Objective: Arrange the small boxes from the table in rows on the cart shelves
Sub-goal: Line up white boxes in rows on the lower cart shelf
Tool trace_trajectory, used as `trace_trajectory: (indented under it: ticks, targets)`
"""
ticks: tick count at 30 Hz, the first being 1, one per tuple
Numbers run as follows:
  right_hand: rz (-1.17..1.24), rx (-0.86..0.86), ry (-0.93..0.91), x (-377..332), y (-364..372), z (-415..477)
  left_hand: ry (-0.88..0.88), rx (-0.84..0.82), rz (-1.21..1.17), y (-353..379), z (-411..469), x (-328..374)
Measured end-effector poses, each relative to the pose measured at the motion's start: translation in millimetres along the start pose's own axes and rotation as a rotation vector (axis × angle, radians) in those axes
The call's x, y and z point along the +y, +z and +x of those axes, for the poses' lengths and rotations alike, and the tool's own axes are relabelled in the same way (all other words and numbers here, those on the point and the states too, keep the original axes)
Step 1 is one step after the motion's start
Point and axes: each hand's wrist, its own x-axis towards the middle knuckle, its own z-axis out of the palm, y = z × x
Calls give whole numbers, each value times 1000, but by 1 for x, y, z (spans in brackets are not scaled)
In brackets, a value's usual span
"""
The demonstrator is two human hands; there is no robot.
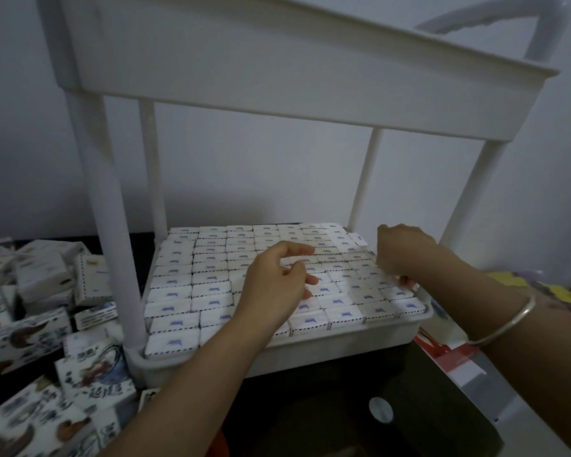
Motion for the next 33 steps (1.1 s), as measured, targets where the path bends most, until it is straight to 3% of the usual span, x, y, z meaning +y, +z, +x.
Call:
trace_trajectory:
  ticks: [2, 5, 10, 16, 20, 27, 33]
  targets:
    - [-65, 204, -103, -4, -1, -12, 16, -3, -4, -2, -5, 5]
    - [108, 443, -239, -28, -2, -43, 82, -54, 72, -11, -19, 12]
    - [485, 570, -498, -90, 8, -106, 141, -80, 238, -58, -68, 19]
    - [865, 366, -879, -165, 14, -169, 50, 101, 403, -168, -161, 9]
    - [812, 219, -1139, -224, 23, -203, 65, 421, 631, -231, -218, -23]
    - [740, 121, -1345, -321, 25, -239, 175, 842, 1101, -302, -283, -48]
    - [657, 107, -1512, -387, 29, -277, 93, 1116, 1214, -344, -301, -57]
